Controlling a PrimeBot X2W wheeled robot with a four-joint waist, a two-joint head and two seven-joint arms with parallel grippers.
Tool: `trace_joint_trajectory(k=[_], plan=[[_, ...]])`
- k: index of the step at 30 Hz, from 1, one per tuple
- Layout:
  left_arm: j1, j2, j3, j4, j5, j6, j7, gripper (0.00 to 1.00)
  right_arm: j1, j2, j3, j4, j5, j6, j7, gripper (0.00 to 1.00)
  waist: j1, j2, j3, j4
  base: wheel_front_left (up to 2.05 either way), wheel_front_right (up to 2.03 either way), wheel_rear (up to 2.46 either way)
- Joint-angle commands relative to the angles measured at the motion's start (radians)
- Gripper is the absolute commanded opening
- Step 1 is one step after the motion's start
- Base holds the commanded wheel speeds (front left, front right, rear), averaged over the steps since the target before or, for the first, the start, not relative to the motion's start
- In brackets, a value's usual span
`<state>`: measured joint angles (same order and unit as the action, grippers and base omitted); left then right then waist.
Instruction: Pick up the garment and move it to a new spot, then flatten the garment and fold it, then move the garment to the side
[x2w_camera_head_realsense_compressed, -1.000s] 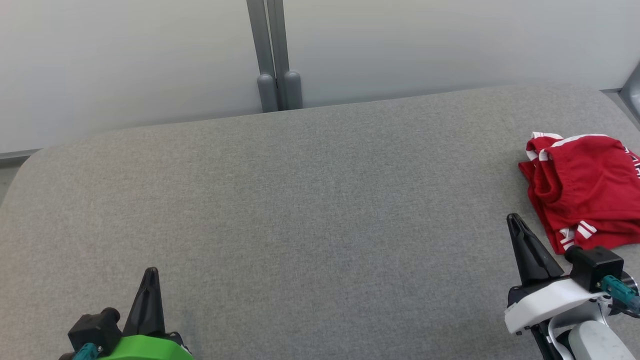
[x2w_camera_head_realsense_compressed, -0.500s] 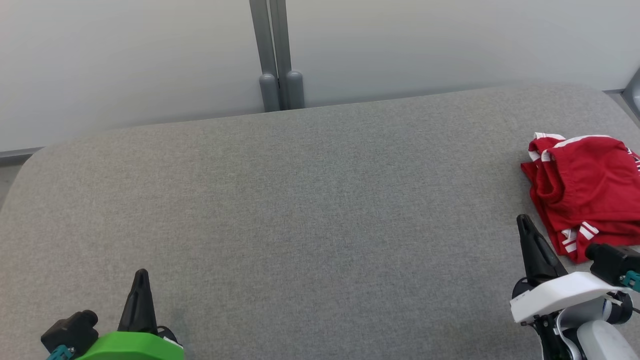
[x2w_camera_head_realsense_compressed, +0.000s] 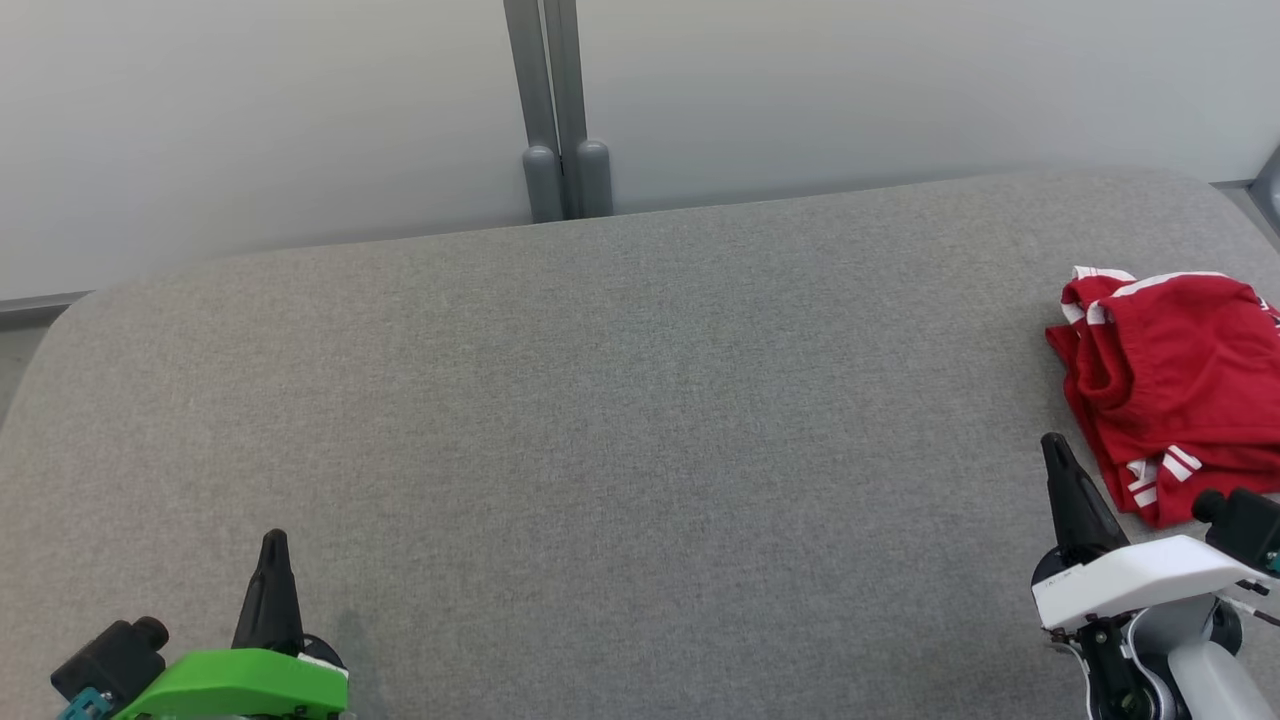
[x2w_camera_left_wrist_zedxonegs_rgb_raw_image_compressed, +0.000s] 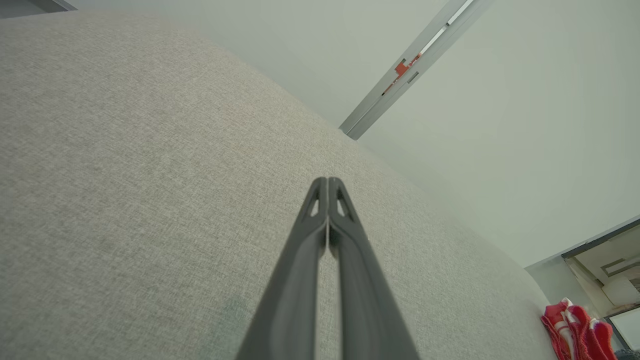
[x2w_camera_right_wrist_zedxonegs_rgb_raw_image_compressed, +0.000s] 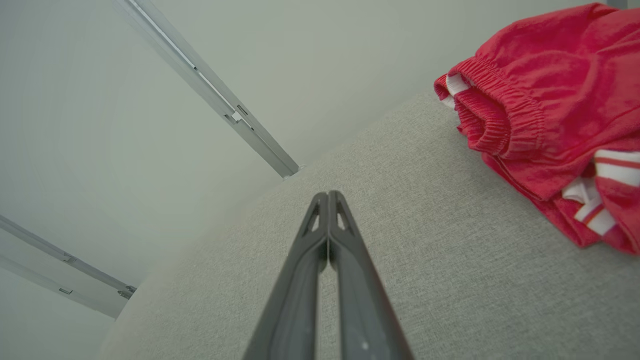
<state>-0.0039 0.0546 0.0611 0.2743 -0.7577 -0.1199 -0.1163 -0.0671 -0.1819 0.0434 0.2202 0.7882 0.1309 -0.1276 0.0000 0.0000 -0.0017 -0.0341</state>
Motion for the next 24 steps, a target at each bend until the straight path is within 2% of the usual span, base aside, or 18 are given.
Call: trace_joint_trajectory(k=[1, 24], plan=[[-0.034, 0.003, 0.006, -0.016, -0.035, -0.004, 0.007, 0.00, -0.026, -0.002, -0.011, -0.009, 0.034, 0.000, 0.008, 0.00, 0.0000, 0.0000, 0.000, 0.001, 0.00, 0.00, 0.00], [-0.062, 0.001, 0.022, -0.022, -0.306, -0.007, 0.082, 0.00, -0.034, 0.039, -0.057, 0.001, 0.299, 0.000, 0.083, 0.00, 0.0000, 0.0000, 0.001, 0.009, 0.00, 0.00, 0.00]])
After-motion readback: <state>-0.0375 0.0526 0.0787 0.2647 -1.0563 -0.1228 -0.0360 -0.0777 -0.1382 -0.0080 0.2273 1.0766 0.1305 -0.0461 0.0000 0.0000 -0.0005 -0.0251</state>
